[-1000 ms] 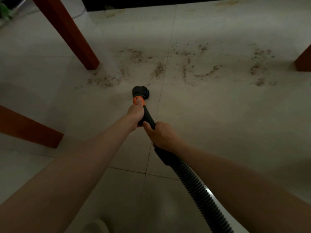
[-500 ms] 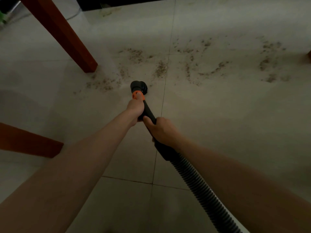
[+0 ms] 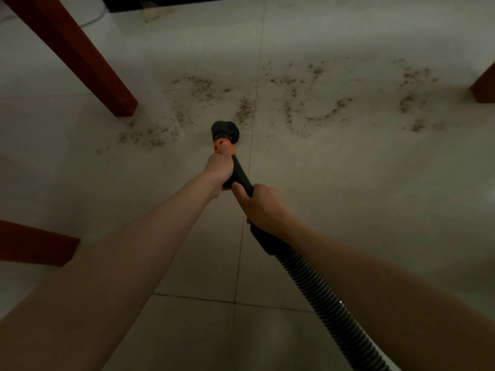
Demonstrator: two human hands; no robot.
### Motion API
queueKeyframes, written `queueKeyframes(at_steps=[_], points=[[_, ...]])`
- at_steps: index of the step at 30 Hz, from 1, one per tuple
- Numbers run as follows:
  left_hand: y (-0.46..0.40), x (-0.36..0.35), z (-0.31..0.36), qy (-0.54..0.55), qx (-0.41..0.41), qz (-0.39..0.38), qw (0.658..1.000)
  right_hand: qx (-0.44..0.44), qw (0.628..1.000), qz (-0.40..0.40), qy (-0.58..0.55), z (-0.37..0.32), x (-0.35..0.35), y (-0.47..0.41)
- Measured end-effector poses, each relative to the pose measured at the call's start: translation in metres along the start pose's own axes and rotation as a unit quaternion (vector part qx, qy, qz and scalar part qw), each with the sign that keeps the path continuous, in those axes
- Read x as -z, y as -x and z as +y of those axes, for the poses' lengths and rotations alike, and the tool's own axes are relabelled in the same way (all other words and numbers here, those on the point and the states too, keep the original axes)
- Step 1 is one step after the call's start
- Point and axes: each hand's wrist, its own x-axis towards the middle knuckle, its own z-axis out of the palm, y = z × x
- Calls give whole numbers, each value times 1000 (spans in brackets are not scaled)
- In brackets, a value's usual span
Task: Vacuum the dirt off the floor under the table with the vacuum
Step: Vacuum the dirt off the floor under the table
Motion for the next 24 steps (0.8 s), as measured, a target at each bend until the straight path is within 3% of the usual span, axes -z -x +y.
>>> queueKeyframes(at_steps=[24], points=[[37,-109,27,-77,-47,-81,993,-58,992,95,-52,71,66,37]])
